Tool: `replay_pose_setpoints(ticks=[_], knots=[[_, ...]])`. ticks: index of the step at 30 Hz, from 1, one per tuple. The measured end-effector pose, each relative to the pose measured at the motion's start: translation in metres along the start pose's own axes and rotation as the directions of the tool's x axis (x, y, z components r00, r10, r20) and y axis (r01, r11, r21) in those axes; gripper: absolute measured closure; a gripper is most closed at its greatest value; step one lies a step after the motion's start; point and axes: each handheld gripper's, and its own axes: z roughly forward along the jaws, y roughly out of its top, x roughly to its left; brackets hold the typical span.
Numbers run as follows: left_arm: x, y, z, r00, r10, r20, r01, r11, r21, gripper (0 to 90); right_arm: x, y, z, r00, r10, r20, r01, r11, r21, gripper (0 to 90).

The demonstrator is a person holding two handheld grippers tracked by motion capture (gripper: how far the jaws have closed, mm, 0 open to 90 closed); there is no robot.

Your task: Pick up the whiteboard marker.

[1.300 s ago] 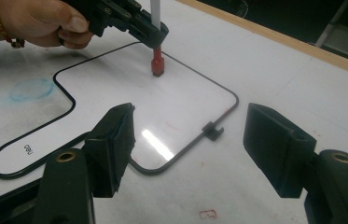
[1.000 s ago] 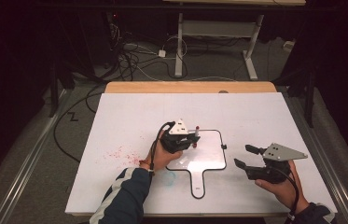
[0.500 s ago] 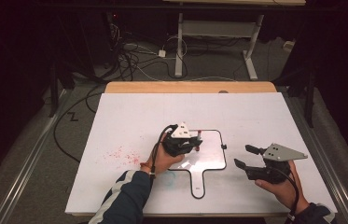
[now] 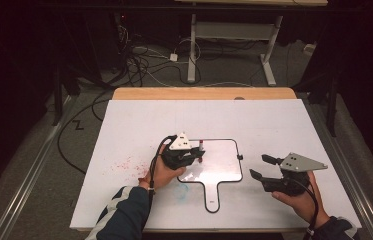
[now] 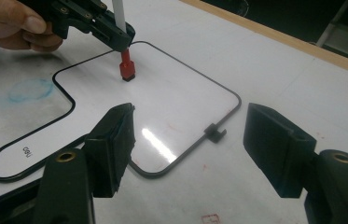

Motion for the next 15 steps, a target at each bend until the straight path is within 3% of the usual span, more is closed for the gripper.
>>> replay_pose_setpoints(ticks=[4,5,15], knots=[[0.0,0.002,-0.001,0.9998,-0.02,0.002,0.02,0.9993,-0.032,79.0,-0.002,0.0,0.004,1.0,0.002,-0.003,-0.002,1.0,0.006,34.4],[-0.002,0.004,-0.001,0.9998,-0.014,-0.012,0.013,0.9995,-0.029,79.0,-0.002,0.001,0.005,1.0,0.001,-0.001,-0.001,1.0,0.007,34.4],[-0.017,0.019,-0.005,0.9999,0.011,-0.005,-0.011,0.9987,-0.049,78.9,-0.002,-0.003,0.005,1.0,0.005,0.003,-0.005,1.0,0.003,34.4]])
